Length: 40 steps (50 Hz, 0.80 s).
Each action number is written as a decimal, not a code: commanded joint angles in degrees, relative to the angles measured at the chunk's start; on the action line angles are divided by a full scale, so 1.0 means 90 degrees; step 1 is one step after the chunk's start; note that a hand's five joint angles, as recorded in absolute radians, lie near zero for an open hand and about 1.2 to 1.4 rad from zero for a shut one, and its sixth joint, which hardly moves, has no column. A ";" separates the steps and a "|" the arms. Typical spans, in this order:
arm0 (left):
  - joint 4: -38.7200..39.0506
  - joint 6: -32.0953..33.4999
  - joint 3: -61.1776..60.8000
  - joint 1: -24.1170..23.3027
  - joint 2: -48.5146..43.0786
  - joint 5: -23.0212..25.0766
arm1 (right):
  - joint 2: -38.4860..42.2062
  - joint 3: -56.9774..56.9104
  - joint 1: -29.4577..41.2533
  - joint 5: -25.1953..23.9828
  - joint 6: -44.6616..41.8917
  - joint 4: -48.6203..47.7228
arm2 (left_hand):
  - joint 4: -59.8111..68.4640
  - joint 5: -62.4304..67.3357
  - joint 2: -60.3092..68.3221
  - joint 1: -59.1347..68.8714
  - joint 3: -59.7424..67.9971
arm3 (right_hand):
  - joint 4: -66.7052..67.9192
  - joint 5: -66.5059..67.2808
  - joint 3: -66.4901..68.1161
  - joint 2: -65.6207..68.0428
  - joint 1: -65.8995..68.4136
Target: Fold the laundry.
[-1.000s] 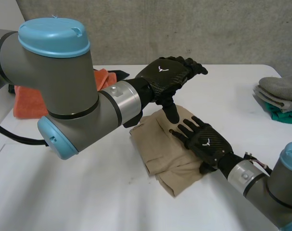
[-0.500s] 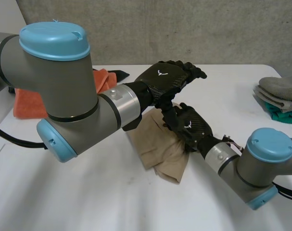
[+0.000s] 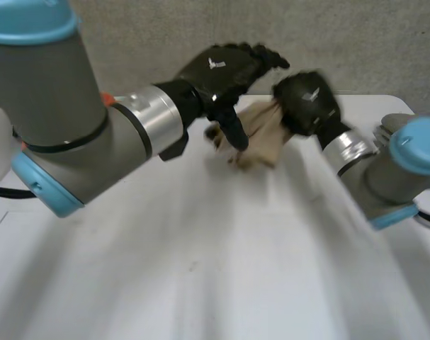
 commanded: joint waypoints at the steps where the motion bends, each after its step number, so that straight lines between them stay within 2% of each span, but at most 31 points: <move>1: 0.0321 -0.0124 0.0003 0.0079 0.0281 -0.0053 | -0.0309 -0.0911 -0.1052 0.0578 0.0230 -0.0052 | 0.0102 -0.0013 0.0075 0.0152 0.0027 | 0.1329 0.2058 0.1644 0.1587 0.2409; 8: 0.0351 -0.0281 -0.0046 0.0050 0.0291 -0.0054 | 0.0159 -0.1762 -0.2264 0.0530 0.0874 -0.0004 | 0.0102 -0.0013 0.0075 0.0152 0.0027 | 0.1329 0.2058 0.1644 0.1587 0.2409; 12: 0.0341 -0.0281 -0.0104 0.0021 0.0262 -0.0063 | 0.0686 -0.2172 -0.2987 0.0169 0.1197 0.0026 | 0.0102 -0.0013 0.0075 0.0152 0.0027 | 0.1329 0.2058 0.1644 0.1587 0.2409; 13: 0.0341 -0.0281 -0.0162 0.0021 0.0252 -0.0063 | 0.0987 -0.2337 -0.3210 -0.0064 0.1207 0.0026 | 0.0102 -0.0013 0.0075 0.0152 0.0027 | 0.1329 0.2058 0.1644 0.1587 0.2409; 20: 0.0351 -0.0281 -0.0270 0.0001 0.0213 -0.0063 | 0.2218 -0.2759 -0.4051 -0.0817 0.1207 0.0094 | 0.0102 -0.0013 0.0075 0.0152 0.0027 | 0.1329 0.2058 0.1644 0.1587 0.2409; 23: 0.0351 -0.0281 -0.0348 0.0001 0.0213 -0.0063 | 0.2483 -0.2720 -0.4286 -0.1110 0.1198 0.0143 | 0.0102 -0.0013 0.0075 0.0152 0.0027 | 0.1329 0.2058 0.1644 0.1587 0.2409; 29: 0.0351 -0.0281 -0.0407 -0.0018 0.0194 -0.0063 | 0.2806 -0.2525 -0.4599 -0.2506 0.1227 0.0416 | 0.0102 -0.0013 0.0075 0.0152 0.0027 | 0.1329 0.2058 0.1644 0.1587 0.2409; 31: 0.0351 -0.0281 -0.0407 -0.0028 0.0184 -0.0063 | 0.2777 -0.2466 -0.4599 -0.2634 0.1227 0.0416 | 0.0102 -0.0013 0.0075 0.0152 0.0027 | 0.1329 0.2058 0.1644 0.1587 0.2409; 34: 0.0351 -0.0281 -0.0407 -0.0048 0.0184 -0.0063 | 0.2641 -0.2349 -0.4609 -0.2469 0.1198 0.0446 | 0.0102 -0.0013 0.0075 0.0152 0.0027 | 0.1329 0.2058 0.1644 0.1587 0.2409; 35: 0.0351 -0.0281 -0.0407 -0.0048 0.0184 -0.0063 | 0.2573 -0.2310 -0.4619 -0.2391 0.1198 0.0455 | 0.0102 -0.0013 0.0075 0.0152 0.0027 | 0.0373 0.1102 0.0689 0.0631 0.1454; 36: 0.0351 -0.0281 -0.0407 -0.0057 0.0193 -0.0063 | 0.2369 -0.2203 -0.4619 -0.2197 0.1198 0.0504 | 0.0120 0.0005 0.0094 0.0171 0.0045 | -0.3170 -0.2442 -0.2855 -0.2912 -0.2090; 37: 0.0351 -0.0281 -0.0417 -0.0057 0.0194 -0.0063 | 0.2260 -0.2125 -0.4629 -0.2079 0.1188 0.0533 | 0.0120 0.0006 0.0094 0.0171 0.0046 | -0.4520 -0.3791 -0.4204 -0.4262 -0.3439; 39: 0.0351 -0.0281 -0.0417 -0.0057 0.0203 -0.0063 | 0.2036 -0.1978 -0.4629 -0.1844 0.1139 0.0611 | 0.0120 0.0006 0.0094 0.0171 0.0046 | -0.6375 -0.5646 -0.6060 -0.6117 -0.5295; 40: 0.0351 -0.0281 -0.0407 -0.0057 0.0203 -0.0063 | 0.1803 -0.1823 -0.4658 -0.1640 0.1062 0.0699 | 0.0102 -0.0013 0.0075 0.0153 0.0027 | -0.6449 -0.5720 -0.6133 -0.6191 -0.5368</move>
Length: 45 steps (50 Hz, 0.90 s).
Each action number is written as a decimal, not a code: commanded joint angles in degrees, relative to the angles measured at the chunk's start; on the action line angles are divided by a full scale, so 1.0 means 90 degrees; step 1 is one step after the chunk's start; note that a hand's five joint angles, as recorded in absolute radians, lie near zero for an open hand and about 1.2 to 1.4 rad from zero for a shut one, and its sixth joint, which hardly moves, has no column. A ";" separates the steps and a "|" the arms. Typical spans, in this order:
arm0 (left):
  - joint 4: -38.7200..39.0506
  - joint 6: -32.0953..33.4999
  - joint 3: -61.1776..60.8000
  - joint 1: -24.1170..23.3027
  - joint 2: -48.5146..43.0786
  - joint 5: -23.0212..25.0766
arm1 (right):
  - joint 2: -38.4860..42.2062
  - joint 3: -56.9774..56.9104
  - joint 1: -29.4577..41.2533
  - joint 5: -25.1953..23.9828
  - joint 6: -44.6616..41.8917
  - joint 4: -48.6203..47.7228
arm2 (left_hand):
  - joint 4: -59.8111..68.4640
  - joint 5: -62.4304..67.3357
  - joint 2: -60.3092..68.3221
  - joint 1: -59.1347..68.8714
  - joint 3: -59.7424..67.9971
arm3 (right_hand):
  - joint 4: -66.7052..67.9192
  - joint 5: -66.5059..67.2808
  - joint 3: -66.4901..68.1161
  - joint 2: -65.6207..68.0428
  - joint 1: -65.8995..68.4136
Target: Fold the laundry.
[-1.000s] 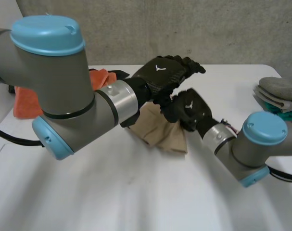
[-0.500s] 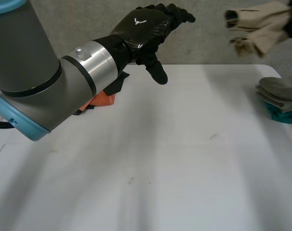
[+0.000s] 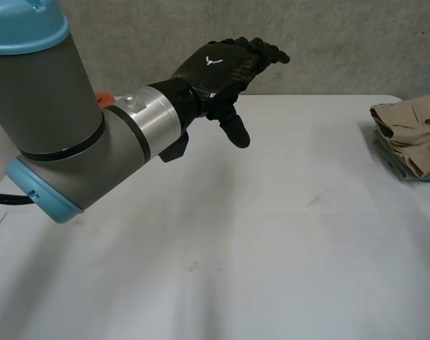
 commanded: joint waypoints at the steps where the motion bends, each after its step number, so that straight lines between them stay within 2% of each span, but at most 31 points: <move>1: 0.0000 0.0000 0.0006 -0.0018 0.0025 0.0000 | -0.0962 0.0623 -0.0047 0.0924 -0.0201 0.0289 | 0.0102 -0.0013 0.0076 0.0151 0.0027 | -0.4536 -0.4214 -0.4227 -0.4141 -0.3738; 8: 0.0000 -0.0010 0.0006 -0.0086 0.0064 0.0000 | -0.2105 0.1394 -0.0564 0.1638 -0.1031 0.1108 | 0.0120 0.0005 0.0094 0.0170 0.0045 | -0.4536 -0.4214 -0.4227 -0.4141 -0.3738; 14: 0.0000 -0.0010 0.0006 -0.0184 0.0083 0.0009 | -0.2623 0.1483 -0.0975 0.2057 -0.1734 0.1987 | 0.0102 -0.0013 0.0076 0.0151 0.0027 | -0.4536 -0.4214 -0.4227 -0.4141 -0.3738; 15: 0.0000 -0.0010 0.0006 -0.0203 0.0093 0.0009 | -0.2797 0.1425 -0.1014 0.2261 -0.1900 0.2182 | 0.0102 -0.0013 0.0076 0.0151 0.0027 | -0.4536 -0.4214 -0.4227 -0.4141 -0.3738; 23: 0.0029 -0.0030 0.0054 -0.0213 0.0346 0.0019 | -0.3579 0.1229 -0.0898 0.3463 -0.2652 0.2019 | 0.0102 -0.0013 0.0076 0.0151 0.0027 | -0.4536 -0.4214 -0.4227 -0.4141 -0.3738; 26: 0.0088 -0.0030 0.0074 -0.0203 0.0444 0.0009 | -0.3824 0.1258 -0.0576 0.3562 -0.2605 0.1648 | 0.0102 -0.0013 0.0076 0.0151 0.0027 | -0.4536 -0.4214 -0.4227 -0.4141 -0.3738; 30: 0.0283 -0.0088 0.0084 -0.0174 0.0620 -0.0010 | -0.4468 0.1560 0.0614 0.3465 -0.2517 0.0954 | 0.0102 -0.0013 0.0076 0.0151 0.0027 | -0.4536 -0.4214 -0.4227 -0.4141 -0.3738; 31: 0.0351 -0.0117 0.0074 -0.0145 0.0688 -0.0049 | -0.4633 0.1822 0.1071 0.3368 -0.2497 0.0702 | 0.0102 -0.0013 0.0076 0.0151 0.0027 | -0.4536 -0.4214 -0.4227 -0.4141 -0.3738; 33: 0.0400 -0.0156 0.0084 -0.0116 0.0757 -0.0146 | -0.4723 0.2126 0.1513 0.3172 -0.2497 0.0495 | 0.0120 0.0005 0.0094 0.0170 0.0045 | -0.4536 -0.4214 -0.4227 -0.4141 -0.3738; 37: 0.0459 -0.0108 0.0064 0.0147 0.0884 -0.0731 | -0.4879 0.2956 0.2451 0.2256 -0.2516 0.0348 | 0.0120 0.0005 0.0094 0.0170 0.0045 | -0.4536 -0.4214 -0.4227 -0.4141 -0.3738; 38: 0.0478 -0.0088 0.0054 0.0264 0.0904 -0.0878 | -0.4995 0.3315 0.2859 0.1809 -0.2536 0.0377 | 0.0139 0.0024 0.0113 0.0189 0.0064 | -0.4536 -0.4214 -0.4227 -0.4141 -0.3738; 39: 0.0488 -0.0059 0.0045 0.0584 0.0942 -0.1189 | -0.5035 0.3473 0.3008 0.1650 -0.2546 0.0387 | 0.0157 0.0043 0.0132 0.0207 0.0083 | -0.4536 -0.4214 -0.4227 -0.4141 -0.3738; 42: 0.0488 0.0058 0.0035 0.1249 0.0923 -0.1533 | -0.5065 0.4097 0.3524 0.1171 -0.2633 0.0561 | 0.0158 0.0043 0.0132 0.0208 0.0083 | -0.4536 -0.4214 -0.4227 -0.4141 -0.3738; 43: 0.0469 0.0213 0.0025 0.1716 0.0856 -0.1621 | -0.5065 0.4226 0.3566 0.1150 -0.2653 0.0649 | 0.0158 0.0043 0.0132 0.0208 0.0083 | -0.4536 -0.4214 -0.4227 -0.4141 -0.3738; 45: 0.0459 0.0448 0.0025 0.2051 0.0690 -0.1641 | -0.5016 0.4499 0.3702 0.1198 -0.2779 0.0912 | 0.0157 0.0043 0.0132 0.0207 0.0083 | -0.4536 -0.4214 -0.4227 -0.4141 -0.3738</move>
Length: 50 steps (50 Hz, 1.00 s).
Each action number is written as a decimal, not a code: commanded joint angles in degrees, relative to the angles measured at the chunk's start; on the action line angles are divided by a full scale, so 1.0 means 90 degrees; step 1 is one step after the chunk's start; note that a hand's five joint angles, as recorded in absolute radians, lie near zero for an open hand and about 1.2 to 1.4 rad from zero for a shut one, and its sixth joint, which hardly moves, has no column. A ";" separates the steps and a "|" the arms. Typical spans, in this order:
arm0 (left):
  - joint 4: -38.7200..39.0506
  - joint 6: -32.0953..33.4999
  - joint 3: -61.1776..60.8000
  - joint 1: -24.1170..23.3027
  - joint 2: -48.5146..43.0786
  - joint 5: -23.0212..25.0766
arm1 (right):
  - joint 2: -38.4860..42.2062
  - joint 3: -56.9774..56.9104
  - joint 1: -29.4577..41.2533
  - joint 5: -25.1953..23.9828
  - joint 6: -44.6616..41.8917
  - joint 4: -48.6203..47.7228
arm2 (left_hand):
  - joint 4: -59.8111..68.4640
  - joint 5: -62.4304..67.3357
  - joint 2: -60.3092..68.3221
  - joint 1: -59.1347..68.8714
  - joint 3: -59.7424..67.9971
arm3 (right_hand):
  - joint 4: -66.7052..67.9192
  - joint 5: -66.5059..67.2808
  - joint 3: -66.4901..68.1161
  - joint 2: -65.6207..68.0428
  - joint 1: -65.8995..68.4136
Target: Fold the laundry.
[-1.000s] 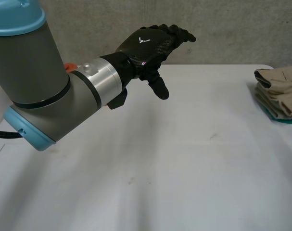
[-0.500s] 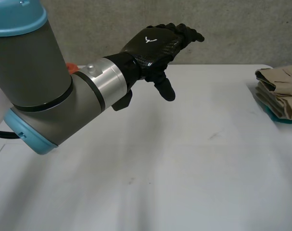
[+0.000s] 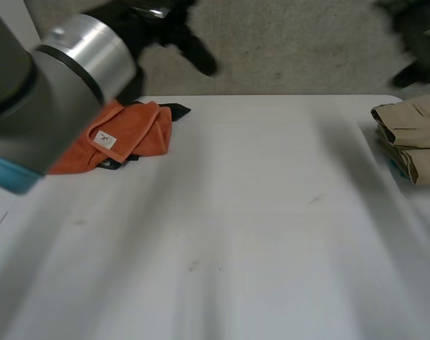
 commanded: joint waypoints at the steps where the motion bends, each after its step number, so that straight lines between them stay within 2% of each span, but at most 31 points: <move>1: -0.0012 0.0893 -0.0010 0.1870 -0.0571 -0.0645 | 0.0010 0.1375 0.0982 -0.0783 -0.0306 0.0633 | 0.0158 0.0044 0.0131 0.0205 0.0083 | -0.0241 -0.0313 -0.0209 -0.0214 -0.0331; 4: 0.0037 0.1781 0.0165 0.2350 -0.1488 -0.0567 | 0.0224 0.1590 0.1021 -0.0618 -0.0714 0.0944 | 0.0158 0.0044 0.0131 0.0205 0.0083 | -0.0241 -0.0313 -0.0209 -0.0214 -0.0331; 9: 0.0466 0.2858 0.0848 0.2712 -0.3100 -0.0197 | 0.0596 0.1786 0.1226 -0.0285 -0.1506 0.1161 | 0.0121 0.0007 0.0094 0.0168 0.0046 | -0.0241 -0.0313 -0.0209 -0.0214 -0.0331; 14: 0.1169 0.3035 0.1561 0.3112 -0.4313 0.0312 | 0.0646 0.2049 0.1187 -0.0119 -0.1810 0.1190 | 0.0176 0.0062 0.0150 0.0224 0.0101 | -0.0241 -0.0313 -0.0209 -0.0214 -0.0331; 18: 0.1697 0.3035 0.2167 0.3308 -0.5211 0.0361 | 0.0646 0.2255 0.1178 -0.0128 -0.1810 0.1190 | 0.0306 0.0192 0.0280 0.0354 0.0232 | -0.0241 -0.0313 -0.0209 -0.0214 -0.0331; 22: 0.1824 0.3036 0.2899 0.3396 -0.5974 0.0381 | 0.0655 0.2362 0.1177 -0.0119 -0.1820 0.1190 | 0.0773 0.0659 0.0746 0.0821 0.0698 | -0.0241 -0.0313 -0.0209 -0.0214 -0.0331; 23: 0.1824 0.3035 0.3026 0.3416 -0.6091 0.0390 | 0.0646 0.2392 0.1177 -0.0119 -0.1820 0.1190 | 0.1126 0.1012 0.1100 0.1174 0.1051 | -0.0241 -0.0313 -0.0209 -0.0214 -0.0331; 25: 0.1824 0.3045 0.3271 0.3465 -0.6306 0.0420 | 0.0646 0.2411 0.1177 -0.0099 -0.1820 0.1190 | 0.3455 0.3341 0.3429 0.3503 0.3380 | -0.0241 -0.0313 -0.0209 -0.0214 -0.0331; 27: 0.1873 0.3045 0.3301 0.3445 -0.6326 0.0391 | 0.0655 0.2431 0.1177 -0.0099 -0.1820 0.1180 | 0.6477 0.6363 0.6451 0.6525 0.6402 | -0.0241 -0.0313 -0.0209 -0.0214 -0.0331; 28: 0.1902 0.3045 0.3233 0.3397 -0.6268 0.0342 | 0.0646 0.2431 0.1177 -0.0099 -0.1820 0.1180 | 0.7583 0.7469 0.7556 0.7631 0.7508 | -0.0241 -0.0313 -0.0209 -0.0214 -0.0331; 30: 0.1961 0.3026 0.3077 0.3328 -0.6093 0.0245 | 0.0655 0.2431 0.1177 -0.0099 -0.1810 0.1180 | 0.7594 0.7480 0.7567 0.7642 0.7519 | -0.0241 -0.0313 -0.0209 -0.0214 -0.0331; 34: 0.2224 0.2792 0.2278 0.3055 -0.4825 -0.0078 | 0.0597 0.2441 0.1177 -0.0089 -0.1791 0.1141 | 0.7594 0.7480 0.7567 0.7642 0.7519 | -0.0241 -0.0313 -0.0209 -0.0214 -0.0331; 35: 0.2437 0.2598 0.1802 0.2948 -0.4281 -0.0117 | 0.0587 0.2441 0.1168 -0.0089 -0.1781 0.1122 | 0.7594 0.7480 0.7567 0.7642 0.7519 | -0.0241 -0.0313 -0.0209 -0.0214 -0.0331; 38: 0.2780 0.2178 0.1009 0.2762 -0.3507 -0.0108 | 0.0558 0.2421 0.1158 -0.0012 -0.1781 0.1112 | 0.7594 0.7480 0.7567 0.7642 0.7519 | -0.0241 -0.0313 -0.0209 -0.0214 -0.0331; 43: 0.3152 0.0716 -0.0523 0.2022 -0.1654 -0.0088 | 0.0305 0.2324 0.1041 0.0446 -0.1742 0.1112 | 0.7594 0.7480 0.7567 0.7642 0.7519 | -0.0241 -0.0313 -0.0209 -0.0214 -0.0331; 47: 0.3143 -0.0068 -0.1413 0.1494 -0.0685 0.0038 | 0.0051 0.2284 0.0973 0.0662 -0.1587 0.1112 | 0.7594 0.7480 0.7567 0.7642 0.7519 | -0.0241 -0.0313 -0.0209 -0.0214 -0.0331; 50: 0.3143 -0.0216 -0.1912 0.1113 -0.0390 0.0136 | -0.0057 0.2275 0.0924 0.0692 -0.1343 0.1112 | 0.7594 0.7480 0.7567 0.7642 0.7519 | -0.0241 -0.0313 -0.0209 -0.0214 -0.0331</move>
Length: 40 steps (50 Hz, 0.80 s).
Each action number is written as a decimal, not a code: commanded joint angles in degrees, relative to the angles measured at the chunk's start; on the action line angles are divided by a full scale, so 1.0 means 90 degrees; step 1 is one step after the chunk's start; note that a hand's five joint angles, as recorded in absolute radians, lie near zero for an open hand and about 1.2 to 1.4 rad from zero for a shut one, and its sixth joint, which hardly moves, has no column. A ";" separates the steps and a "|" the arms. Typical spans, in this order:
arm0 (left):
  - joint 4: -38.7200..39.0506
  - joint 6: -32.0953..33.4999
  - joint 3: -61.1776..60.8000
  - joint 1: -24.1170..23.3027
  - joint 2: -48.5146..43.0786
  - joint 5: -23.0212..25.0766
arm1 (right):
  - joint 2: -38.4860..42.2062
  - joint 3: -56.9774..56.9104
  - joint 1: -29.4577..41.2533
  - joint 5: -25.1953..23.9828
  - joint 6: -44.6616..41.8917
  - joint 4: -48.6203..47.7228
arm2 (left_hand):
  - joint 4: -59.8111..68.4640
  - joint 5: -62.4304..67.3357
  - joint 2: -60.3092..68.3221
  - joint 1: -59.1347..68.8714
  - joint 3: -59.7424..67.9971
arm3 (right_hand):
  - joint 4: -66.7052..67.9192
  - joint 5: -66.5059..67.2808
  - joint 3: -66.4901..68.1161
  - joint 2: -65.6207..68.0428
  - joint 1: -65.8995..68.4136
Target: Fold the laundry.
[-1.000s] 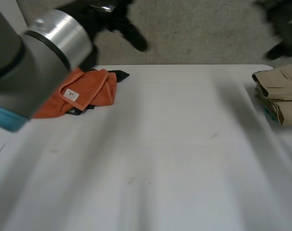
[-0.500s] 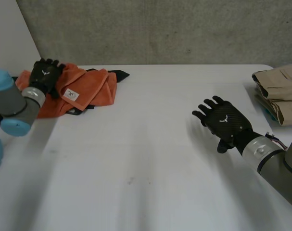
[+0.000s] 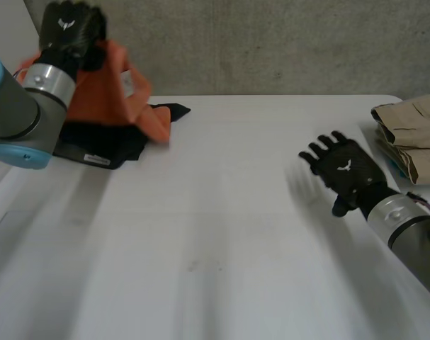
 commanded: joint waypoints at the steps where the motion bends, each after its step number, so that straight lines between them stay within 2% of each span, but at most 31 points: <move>1: 0.0010 -0.1010 -0.1593 -0.1125 0.1307 0.0239 | -0.0410 -0.0051 -0.0131 0.0273 0.0565 -0.0001 | 0.1270 0.1654 0.1281 0.1981 0.1331 | -0.0241 -0.0313 -0.0209 -0.0214 -0.0331; 6: -0.0136 -0.0971 -0.2259 -0.2045 0.1161 0.0268 | -0.0557 -0.0061 -0.0238 0.0292 0.1084 0.0009 | 0.1270 0.1654 0.1281 0.1981 0.1331 | -0.0241 -0.0313 -0.0209 -0.0214 -0.0331; 9: -0.0399 -0.0971 -0.2474 -0.2503 0.0665 0.0249 | -0.0558 -0.0061 -0.0268 0.0302 0.1250 0.0009 | 0.1270 0.1654 0.1281 0.1981 0.1331 | -0.0241 -0.0313 -0.0209 -0.0214 -0.0331; 14: -0.1083 -0.0884 -0.2465 -0.3012 0.0184 0.0229 | -0.0558 -0.0071 -0.0268 0.0312 0.1289 0.0077 | 0.1270 0.1654 0.1281 0.1981 0.1331 | -0.0241 -0.0313 -0.0209 -0.0214 -0.0331; 16: -0.1278 -0.0796 -0.2436 -0.3129 0.0184 0.0220 | -0.0558 -0.0071 -0.0268 0.0322 0.1309 0.0096 | -0.1795 -0.1411 -0.1784 -0.1084 -0.1734 | -0.0241 -0.0313 -0.0209 -0.0214 -0.0331; 17: -0.1443 -0.0680 -0.2426 -0.3188 0.0213 0.0171 | -0.0558 -0.0071 -0.0268 0.0322 0.1328 0.0116 | -0.3810 -0.3425 -0.3799 -0.3099 -0.3749 | -0.0241 -0.0313 -0.0209 -0.0214 -0.0331; 19: -0.1533 -0.0562 -0.2445 -0.3188 0.0339 0.0161 | -0.0558 -0.0080 -0.0258 0.0351 0.1357 0.0194 | -0.4072 -0.3688 -0.4061 -0.3361 -0.4011 | -0.0241 -0.0313 -0.0209 -0.0214 -0.0331; 24: -0.1611 -0.0337 -0.2679 -0.3023 0.1217 0.0064 | -0.0558 -0.0421 -0.0238 0.0808 0.1746 0.0914 | -0.5754 -0.5369 -0.5743 -0.5043 -0.5693 | -0.0241 -0.0313 -0.0209 -0.0214 -0.0331; 32: -0.1572 -0.0337 -0.3401 -0.2321 0.2273 -0.0619 | -0.0489 -0.1212 -0.0024 0.1035 0.3270 0.2643 | -0.5848 -0.5464 -0.5838 -0.5138 -0.5787 | -0.0241 -0.0313 -0.0209 -0.0214 -0.0331; 36: -0.1650 -0.0317 -0.3724 -0.1969 0.2254 -0.0767 | -0.0149 -0.1690 0.0288 0.0898 0.3993 0.3503 | -0.5867 -0.5483 -0.5857 -0.5157 -0.5806 | -0.0241 -0.0313 -0.0209 -0.0214 -0.0331; 40: -0.1670 -0.0298 -0.4172 -0.1783 0.2089 -0.0699 | 0.0399 -0.1906 0.0727 0.0927 0.4024 0.3622 | -0.5811 -0.5427 -0.5801 -0.5101 -0.5750 | -0.0241 -0.0313 -0.0209 -0.0214 -0.0331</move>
